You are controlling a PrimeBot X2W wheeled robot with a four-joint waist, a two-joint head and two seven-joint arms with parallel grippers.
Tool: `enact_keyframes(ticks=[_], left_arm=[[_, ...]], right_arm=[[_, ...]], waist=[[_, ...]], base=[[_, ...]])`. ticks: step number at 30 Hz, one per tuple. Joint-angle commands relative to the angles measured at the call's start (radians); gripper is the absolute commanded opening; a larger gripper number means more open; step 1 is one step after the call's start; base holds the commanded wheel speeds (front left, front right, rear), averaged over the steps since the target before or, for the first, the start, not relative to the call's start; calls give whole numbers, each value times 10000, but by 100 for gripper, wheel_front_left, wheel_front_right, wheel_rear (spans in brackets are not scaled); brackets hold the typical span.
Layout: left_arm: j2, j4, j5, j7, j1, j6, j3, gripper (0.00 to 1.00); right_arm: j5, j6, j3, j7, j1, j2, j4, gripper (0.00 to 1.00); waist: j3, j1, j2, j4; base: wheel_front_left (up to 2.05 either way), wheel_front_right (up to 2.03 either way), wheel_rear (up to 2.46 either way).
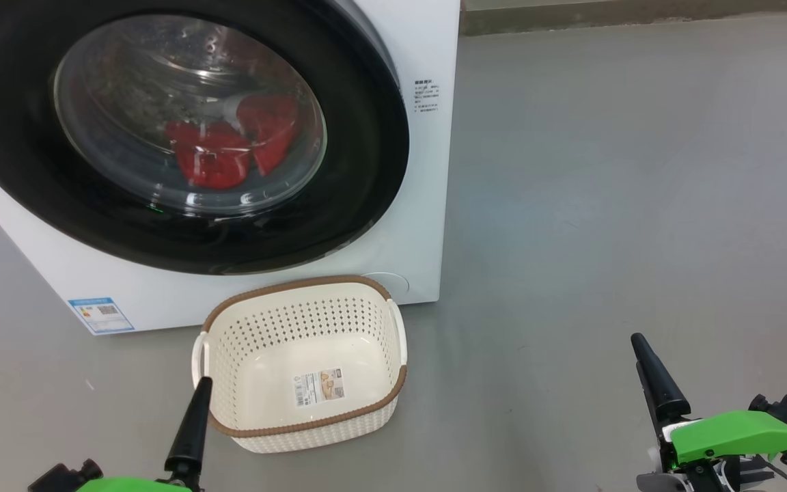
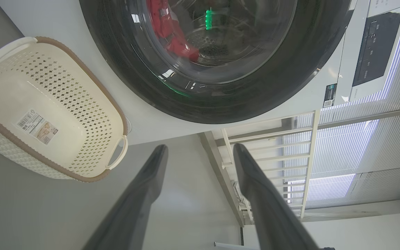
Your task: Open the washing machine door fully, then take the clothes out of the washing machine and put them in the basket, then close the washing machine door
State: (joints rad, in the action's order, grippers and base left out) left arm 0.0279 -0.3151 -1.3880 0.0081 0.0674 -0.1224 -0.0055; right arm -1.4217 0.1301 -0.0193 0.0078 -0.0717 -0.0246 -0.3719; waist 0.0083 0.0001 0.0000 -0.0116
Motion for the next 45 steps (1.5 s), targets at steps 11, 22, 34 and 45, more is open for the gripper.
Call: enact_keyframes(ticks=[11, 22, 34, 45], left_arm=[[95, 474, 1763, -410, 618, -19, 74, 100], [107, 700, 3714, -736, 796, 329, -22, 100], [126, 757, 5412, -1063, 980, 638, -156, 100], [145, 759, 7062, -1389, 1211, 789, -337, 100]], right_arm=[[1964, 2, 133, -425, -751, -57, 262, 100], [3499, 3, 316, -749, -908, -82, 377, 100], [4868, 3, 501, -1073, -1159, -111, 346, 100], [6371, 4, 651, -1396, -1399, -140, 385, 100]], waist=[[17, -1, 0, -43], [16, -1, 0, -77], [47, -1, 0, -141], [107, -1, 0, -211]], base=[[0, 0, 0], [0, 0, 0], [0, 0, 0], [0, 0, 0]])
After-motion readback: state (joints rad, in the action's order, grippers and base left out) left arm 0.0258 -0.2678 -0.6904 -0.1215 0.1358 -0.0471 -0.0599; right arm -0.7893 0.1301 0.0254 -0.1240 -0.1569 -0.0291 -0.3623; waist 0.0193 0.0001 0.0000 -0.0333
